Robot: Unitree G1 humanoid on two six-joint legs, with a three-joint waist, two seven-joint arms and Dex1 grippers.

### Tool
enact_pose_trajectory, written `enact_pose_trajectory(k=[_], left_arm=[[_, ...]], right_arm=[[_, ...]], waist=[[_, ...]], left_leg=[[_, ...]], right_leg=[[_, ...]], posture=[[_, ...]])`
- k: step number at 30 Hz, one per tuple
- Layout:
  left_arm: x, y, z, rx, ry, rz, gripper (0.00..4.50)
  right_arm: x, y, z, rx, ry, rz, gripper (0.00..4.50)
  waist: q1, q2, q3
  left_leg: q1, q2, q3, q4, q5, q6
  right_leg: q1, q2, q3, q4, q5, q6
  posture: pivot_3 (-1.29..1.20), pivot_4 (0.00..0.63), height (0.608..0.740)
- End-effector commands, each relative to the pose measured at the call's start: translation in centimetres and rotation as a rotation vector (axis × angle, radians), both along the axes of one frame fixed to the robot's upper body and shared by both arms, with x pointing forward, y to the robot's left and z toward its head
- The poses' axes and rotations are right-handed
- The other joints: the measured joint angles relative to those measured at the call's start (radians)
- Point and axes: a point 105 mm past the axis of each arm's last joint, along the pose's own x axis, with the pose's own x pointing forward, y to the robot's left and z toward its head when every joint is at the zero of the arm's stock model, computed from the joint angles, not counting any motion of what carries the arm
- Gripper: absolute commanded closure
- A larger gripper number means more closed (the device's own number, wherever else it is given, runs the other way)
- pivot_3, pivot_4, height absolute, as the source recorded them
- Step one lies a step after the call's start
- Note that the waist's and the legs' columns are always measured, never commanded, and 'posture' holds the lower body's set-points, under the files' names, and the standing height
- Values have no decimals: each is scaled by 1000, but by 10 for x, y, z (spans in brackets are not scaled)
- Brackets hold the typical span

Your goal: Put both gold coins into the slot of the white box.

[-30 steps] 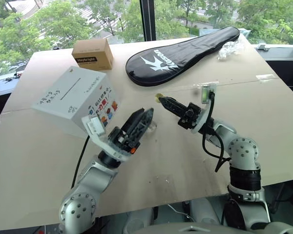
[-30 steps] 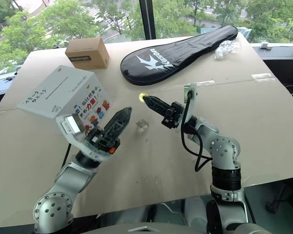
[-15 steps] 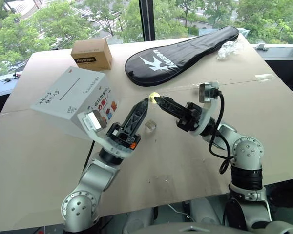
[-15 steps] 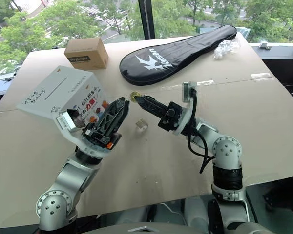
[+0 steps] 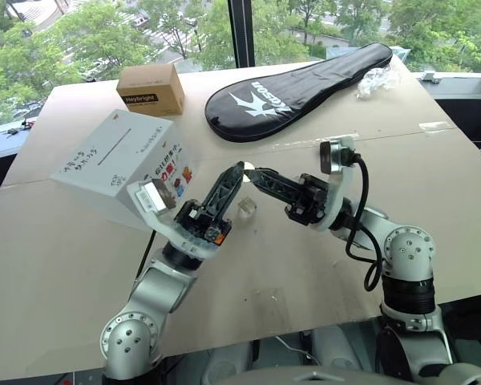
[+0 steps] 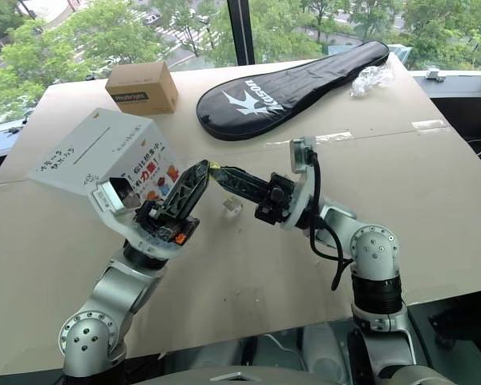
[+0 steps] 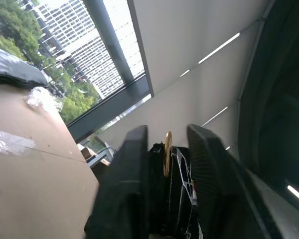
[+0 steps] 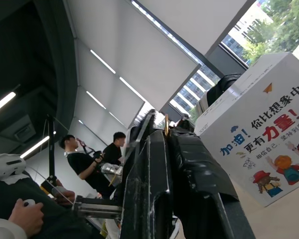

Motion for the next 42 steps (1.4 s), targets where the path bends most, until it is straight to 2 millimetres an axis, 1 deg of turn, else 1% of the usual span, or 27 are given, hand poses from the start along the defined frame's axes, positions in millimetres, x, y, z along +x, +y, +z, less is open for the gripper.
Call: enact_pose_trajectory(k=[1, 6, 8, 9, 11, 13, 16, 18, 20, 22, 24, 26, 28, 30, 31, 33, 36, 38, 42], left_arm=[[-9, -5, 10, -10, -51, -43, 4442], [-10, -7, 9, -2, -49, -64, 4442], [-10, -7, 9, -5, -49, -62, 4500], [-9, -7, 9, -6, -49, -61, 4500], [-7, -5, 9, 1, -52, -42, 4500], [-5, 0, 11, 10, -60, -15, 4500], [-2, 20, 21, 65, -97, 93, 4500], [0, 42, 36, 157, -144, 207, 4500], [2, 57, 50, 276, -187, 301, 4500], [8, 73, 66, 380, -221, 396, 4500], [18, 87, 75, 593, -248, 524, 4500], [28, 100, 79, 784, -248, 623, 4500], [37, 115, 73, 987, -212, 685, 4500], [41, 128, 63, 1107, -148, 702, 4500], [41, 134, 55, 1179, -116, 682, 4500], [42, 144, 52, 1208, -68, 675, 4500], [46, 162, 62, 1261, -49, 752, 4500], [46, 169, 67, 1298, -51, 784, 4500], [45, 182, 69, 1327, -27, 827, 4500]], right_arm=[[-10, 2, 10, 22, -44, 30, 4500], [-11, 3, 10, 17, -44, 31, 4500], [-10, 3, 10, 14, -44, 23, 3826], [-10, 3, 10, 13, -47, 24, 3616], [-6, 2, 11, 16, -47, -22, 2769], [-1, -4, 11, 19, -36, -63, 1772], [6, -25, 5, -26, -84, -146, 1772], [14, -45, 1, -108, -165, -232, 1772], [19, -59, 6, -153, -264, -292, 1772], [18, -64, 11, -210, -396, -296, 1772], [16, -62, 16, -283, -536, -278, 1772], [15, -57, 25, -325, -656, -259, 1772], [14, -50, 37, -338, -768, -246, 1772], [14, -44, 46, -330, -828, -245, 1772], [14, -42, 50, -329, -848, -242, 1772], [13, -39, 53, -336, -880, -230, 1772], [14, -37, 56, -316, -871, -230, 1772], [14, -36, 54, -317, -865, -230, 1772], [15, -36, 53, -316, -857, -235, 1772]], waist=[[0, 0, 0], [0, 0, 0], [0, 0, 0], [0, 0, 0], [0, 0, 0], [0, 0, 0], [3, 0, 0], [4, 0, 0], [4, -1, 1], [4, -1, 2], [0, -1, 4], [-3, 0, 5], [-5, 0, 5], [-5, 0, 6], [-4, 0, 6], [-2, 0, 6], [1, -1, 6], [1, -1, 6], [-3, -1, 6]], left_leg=[[0, 0, 0, 0, 0, 0], [0, 0, 0, 0, 0, 0], [0, 0, 0, 0, 0, 0], [0, 0, 0, 0, 0, 0], [0, 0, 0, 0, 0, 0], [0, 0, 0, 0, 0, 0], [0, 0, 0, 0, 0, 0], [-1, 0, -1, 0, 0, 0], [-1, 0, 0, 0, 0, 0], [-1, 0, -1, -1, 0, 0], [-1, 0, -1, -1, 0, 0], [0, 0, 0, -2, 0, 0], [1, 0, 2, -4, 0, 0], [0, 0, 2, -5, 0, 0], [-1, 0, 2, -7, 0, 0], [-2, 0, 2, -8, 0, 0], [-8, 0, 1, -9, 0, 0], [-18, 0, -1, -5, 0, -1], [-24, -1, 0, -2, 0, -1]], right_leg=[[0, 0, 0, 0, 0, 0], [0, 0, 0, 0, 0, 0], [0, 0, 0, 0, 0, 0], [0, 0, 0, 0, 0, 0], [0, 0, 0, 0, 0, 0], [0, 0, 0, 0, 0, 0], [0, 0, 0, 0, 0, 0], [0, 0, -1, -1, 0, 0], [0, 0, -2, -1, 0, 0], [0, 0, -2, -1, 0, 0], [0, 1, -4, -1, 0, 0], [-1, 1, -4, -2, 0, 0], [-1, 2, -2, -2, 0, 0], [-3, 2, -2, -2, 0, 0], [-5, 2, -1, -2, 0, 0], [-7, 1, -1, -3, 0, 0], [-13, 0, -2, -4, 0, 0], [-20, -1, -3, -3, 0, 0], [-25, -2, -4, -2, 0, 0]], posture=[[0, 150, 740], [0, 150, 740], [0, 150, 740], [0, 150, 740], [0, 150, 740], [0, 150, 740], [0, 150, 740], [0, 150, 740], [0, 150, 740], [0, 150, 740], [0, 150, 740], [0, 150, 740], [0, 150, 740], [0, 150, 740], [0, 150, 740], [0, 150, 740], [0, 150, 740], [0, 150, 740], [0, 150, 740]])
